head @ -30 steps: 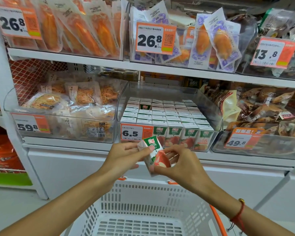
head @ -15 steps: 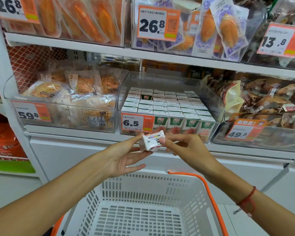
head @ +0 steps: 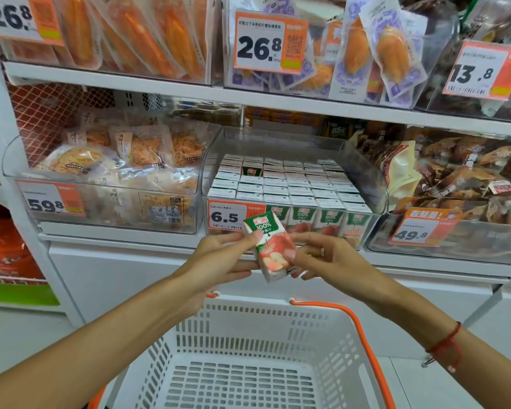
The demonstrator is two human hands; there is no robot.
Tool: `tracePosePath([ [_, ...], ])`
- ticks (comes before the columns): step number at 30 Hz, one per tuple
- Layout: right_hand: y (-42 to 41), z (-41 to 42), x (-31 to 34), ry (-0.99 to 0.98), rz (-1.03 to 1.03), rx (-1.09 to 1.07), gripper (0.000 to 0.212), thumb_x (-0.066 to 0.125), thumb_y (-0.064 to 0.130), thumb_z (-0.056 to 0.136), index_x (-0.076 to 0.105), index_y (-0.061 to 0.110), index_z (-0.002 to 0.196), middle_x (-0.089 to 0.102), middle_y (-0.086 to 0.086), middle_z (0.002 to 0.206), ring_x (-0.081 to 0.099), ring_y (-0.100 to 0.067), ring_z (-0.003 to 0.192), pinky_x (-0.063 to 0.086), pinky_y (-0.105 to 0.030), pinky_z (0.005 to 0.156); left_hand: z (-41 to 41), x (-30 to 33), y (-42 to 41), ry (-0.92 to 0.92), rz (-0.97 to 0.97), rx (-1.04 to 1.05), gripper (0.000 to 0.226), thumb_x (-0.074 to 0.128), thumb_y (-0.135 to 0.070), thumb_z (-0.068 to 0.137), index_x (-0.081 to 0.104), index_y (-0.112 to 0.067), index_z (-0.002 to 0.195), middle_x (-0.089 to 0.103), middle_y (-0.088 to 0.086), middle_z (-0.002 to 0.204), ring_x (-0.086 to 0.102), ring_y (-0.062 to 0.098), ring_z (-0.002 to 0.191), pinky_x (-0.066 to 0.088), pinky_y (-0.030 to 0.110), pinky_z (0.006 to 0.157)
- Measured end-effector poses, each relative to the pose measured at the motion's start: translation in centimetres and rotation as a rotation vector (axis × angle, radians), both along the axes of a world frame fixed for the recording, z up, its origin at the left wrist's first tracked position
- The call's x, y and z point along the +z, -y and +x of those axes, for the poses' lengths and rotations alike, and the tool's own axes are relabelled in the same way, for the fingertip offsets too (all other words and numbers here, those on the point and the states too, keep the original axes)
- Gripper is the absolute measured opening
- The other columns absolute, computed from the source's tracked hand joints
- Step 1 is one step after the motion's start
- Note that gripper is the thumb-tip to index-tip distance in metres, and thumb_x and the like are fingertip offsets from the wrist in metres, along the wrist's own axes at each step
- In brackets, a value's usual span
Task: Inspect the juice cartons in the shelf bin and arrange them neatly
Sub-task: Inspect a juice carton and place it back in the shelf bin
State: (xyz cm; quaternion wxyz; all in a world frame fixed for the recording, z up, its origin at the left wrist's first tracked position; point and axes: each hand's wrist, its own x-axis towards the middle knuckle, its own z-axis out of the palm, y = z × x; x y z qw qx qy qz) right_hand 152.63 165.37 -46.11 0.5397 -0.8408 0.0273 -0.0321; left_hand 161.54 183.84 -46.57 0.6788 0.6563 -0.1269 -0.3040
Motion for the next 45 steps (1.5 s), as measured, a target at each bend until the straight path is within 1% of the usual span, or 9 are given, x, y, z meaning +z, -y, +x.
tracePosePath([
  [6,0.4,-0.5,-0.9,0.204,-0.151,0.017,0.043,0.072,0.039,0.077,0.060,0.029,0.117,0.071,0.016,0.107,0.067,-0.003,0.101,0.051,-0.021,0.092,-0.6,0.3,-0.8,0.408,-0.127,-0.055,0.040,0.079,-0.029,0.071,0.065,-0.029,0.108,0.074,-0.014,0.104,0.070,0.001,0.096,0.054,0.012,0.076],
  [12,-0.1,-0.7,-0.2,0.541,-0.293,-0.107,0.038,0.072,0.033,0.082,0.061,0.033,0.119,0.067,0.023,0.114,0.064,-0.002,0.107,0.051,-0.019,0.091,0.2,0.6,-1.3,0.860,-0.151,-0.095,0.039,0.075,-0.028,0.077,0.061,-0.026,0.114,0.067,-0.018,0.117,0.061,0.001,0.113,0.045,0.013,0.095],
  [15,-0.4,-0.9,-0.3,0.650,-0.424,-0.152,0.042,0.076,0.025,0.081,0.058,0.031,0.119,0.065,0.024,0.114,0.065,-0.004,0.104,0.055,-0.032,0.089,0.3,0.3,-1.5,1.186,-0.083,-0.031,0.035,0.075,-0.025,0.082,0.059,-0.032,0.112,0.061,-0.021,0.119,0.056,0.000,0.118,0.040,0.013,0.100],
  [18,-0.3,-1.0,-0.2,0.681,-0.469,-0.173,0.043,0.074,0.028,0.080,0.059,0.025,0.120,0.066,0.016,0.117,0.065,-0.008,0.107,0.056,-0.041,0.086,0.0,0.0,-1.5,1.319,-0.091,0.002,0.038,0.072,-0.024,0.082,0.057,-0.030,0.116,0.057,-0.022,0.119,0.054,-0.002,0.118,0.040,0.014,0.100],
  [26,0.1,-1.2,-0.1,0.673,-0.507,-0.146,0.044,0.076,0.024,0.081,0.058,0.024,0.121,0.066,0.014,0.117,0.065,-0.007,0.105,0.056,-0.038,0.084,-0.2,-0.2,-1.3,1.256,-0.084,0.000,0.037,0.074,-0.027,0.084,0.058,-0.031,0.117,0.060,-0.020,0.119,0.058,0.001,0.115,0.044,0.016,0.096],
  [31,-0.6,-1.1,0.1,0.648,-0.380,-0.134,0.050,0.067,0.038,0.087,0.047,0.033,0.132,0.059,0.031,0.120,0.062,0.003,0.109,0.053,-0.016,0.087,-0.3,-0.1,-1.1,0.890,-0.094,-0.026,0.043,0.069,-0.040,0.077,0.055,-0.041,0.118,0.065,-0.028,0.112,0.063,-0.005,0.104,0.046,0.007,0.086],
  [34,-0.7,-1.0,0.0,0.524,-0.307,-0.119,0.049,0.057,0.046,0.089,0.041,0.049,0.134,0.058,0.033,0.118,0.062,0.001,0.107,0.054,-0.016,0.083,-0.4,-0.5,-0.9,0.782,-0.083,-0.033,0.048,0.067,-0.050,0.072,0.052,-0.049,0.118,0.062,-0.033,0.107,0.064,-0.005,0.099,0.046,0.007,0.083],
  [37,-0.7,-0.9,-0.5,0.439,-0.283,-0.068,0.043,0.052,0.047,0.091,0.046,0.050,0.132,0.054,0.031,0.124,0.057,-0.002,0.115,0.054,-0.024,0.088,-0.5,-0.8,-0.7,0.778,-0.062,-0.027,0.047,0.064,-0.053,0.073,0.051,-0.056,0.118,0.062,-0.031,0.107,0.064,-0.002,0.100,0.049,0.010,0.085],
  [45,-0.9,1.3,1.0,0.505,-0.246,-0.056,0.043,0.057,0.038,0.088,0.049,0.049,0.129,0.051,0.032,0.122,0.057,0.002,0.113,0.052,-0.014,0.084,1.7,0.7,-0.9,0.884,-0.022,0.035,0.049,0.062,-0.062,0.074,0.049,-0.058,0.121,0.061,-0.034,0.117,0.057,-0.010,0.112,0.048,0.025,0.096],
])
